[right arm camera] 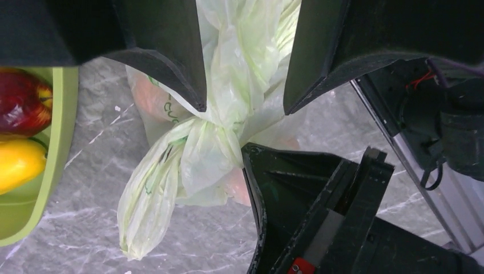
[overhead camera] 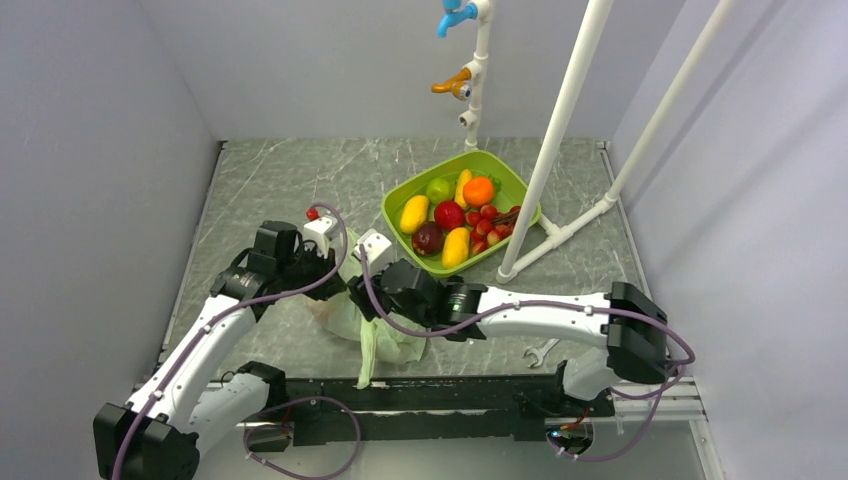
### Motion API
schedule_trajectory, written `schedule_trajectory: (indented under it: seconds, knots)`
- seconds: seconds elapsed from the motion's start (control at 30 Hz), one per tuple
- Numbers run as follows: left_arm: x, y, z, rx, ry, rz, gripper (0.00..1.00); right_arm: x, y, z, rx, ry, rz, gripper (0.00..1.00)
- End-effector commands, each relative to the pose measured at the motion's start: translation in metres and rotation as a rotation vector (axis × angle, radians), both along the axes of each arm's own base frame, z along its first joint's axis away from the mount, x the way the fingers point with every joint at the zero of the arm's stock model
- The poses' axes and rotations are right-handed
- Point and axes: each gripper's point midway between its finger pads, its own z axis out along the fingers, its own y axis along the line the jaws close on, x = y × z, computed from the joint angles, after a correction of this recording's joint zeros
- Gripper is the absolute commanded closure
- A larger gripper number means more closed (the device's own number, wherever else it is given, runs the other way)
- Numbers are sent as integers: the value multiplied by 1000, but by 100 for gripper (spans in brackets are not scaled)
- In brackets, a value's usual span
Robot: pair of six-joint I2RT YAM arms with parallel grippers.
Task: Take the fake fruits out of the plastic bag
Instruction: Untie the plastic bag at the center of the board.
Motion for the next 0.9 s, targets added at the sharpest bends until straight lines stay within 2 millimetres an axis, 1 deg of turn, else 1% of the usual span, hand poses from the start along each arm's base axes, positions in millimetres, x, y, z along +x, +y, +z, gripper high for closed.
schedule_trajectory:
  seconds: [0.0,0.1,0.17,0.2,0.23,0.33,0.4,0.47,0.53,0.7,0.73,0.8,0.83,0.87]
  knots:
    - [12,0,23,-16,-84,20,100,12,10,4,-18,-44,-25,48]
    - [12,0,24,-18,-89,22,100,13,11,-1,-16,-42,-33,53]
    - [12,0,25,-19,-97,25,100,14,11,-9,-39,-26,-43,56]
    - [12,1,26,-19,-98,28,100,14,11,-14,-52,-18,-49,60]
    - [12,1,26,-18,-102,28,100,15,11,-16,-58,-15,-58,66]
    - [13,3,27,-9,-111,38,100,17,7,-16,-45,-17,-82,85]
    - [16,7,26,9,-109,64,100,16,4,-13,-39,-11,-86,93]
    - [19,15,25,39,-110,111,100,13,1,-11,-23,-2,-80,97]
    - [23,25,24,68,-113,164,100,8,-2,-11,-2,12,-75,100]
    - [30,52,26,120,-129,304,100,-4,-19,-14,29,43,-61,100]
    - [31,58,30,126,-145,337,100,-6,-23,-13,40,46,-54,100]
    - [36,72,30,145,-145,401,100,-12,-31,-16,52,51,-44,100]
    - [37,77,31,144,-147,424,100,-14,-38,-24,44,58,-48,100]
    - [38,81,33,140,-153,438,100,-15,-44,-26,45,64,-53,100]
